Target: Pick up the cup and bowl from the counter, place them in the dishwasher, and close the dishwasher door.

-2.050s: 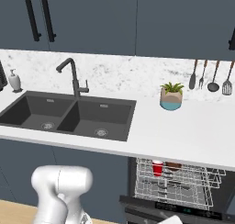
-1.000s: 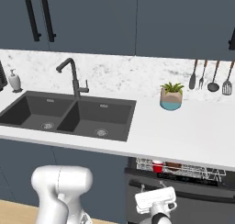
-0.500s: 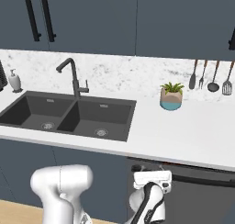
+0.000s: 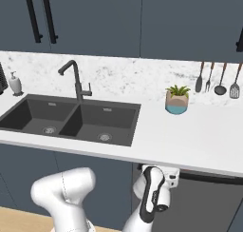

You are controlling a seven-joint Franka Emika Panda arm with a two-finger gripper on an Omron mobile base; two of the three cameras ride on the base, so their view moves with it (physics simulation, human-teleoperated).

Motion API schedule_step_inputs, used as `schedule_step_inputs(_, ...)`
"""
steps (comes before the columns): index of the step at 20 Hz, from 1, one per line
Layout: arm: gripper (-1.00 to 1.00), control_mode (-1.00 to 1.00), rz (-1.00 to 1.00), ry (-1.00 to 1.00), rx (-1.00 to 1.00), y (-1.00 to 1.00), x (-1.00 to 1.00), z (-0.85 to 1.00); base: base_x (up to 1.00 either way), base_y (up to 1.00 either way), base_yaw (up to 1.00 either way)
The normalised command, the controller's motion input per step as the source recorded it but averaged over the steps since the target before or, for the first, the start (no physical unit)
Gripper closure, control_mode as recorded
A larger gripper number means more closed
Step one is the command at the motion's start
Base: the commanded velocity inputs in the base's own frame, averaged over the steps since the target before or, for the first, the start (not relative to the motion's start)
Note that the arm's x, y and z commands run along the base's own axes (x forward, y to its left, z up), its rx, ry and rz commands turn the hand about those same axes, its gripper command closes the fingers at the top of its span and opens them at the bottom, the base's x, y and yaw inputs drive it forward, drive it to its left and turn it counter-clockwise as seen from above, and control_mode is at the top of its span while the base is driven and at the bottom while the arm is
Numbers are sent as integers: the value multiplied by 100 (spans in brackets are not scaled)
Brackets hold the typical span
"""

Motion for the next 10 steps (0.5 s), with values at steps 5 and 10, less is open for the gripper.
schedule_step_inputs(5,-100,-100,0,9,0,5,96,-62,0,0,0)
schedule_step_inputs(10,-100,-100,0,11,0,1,43,-27,0,0,0)
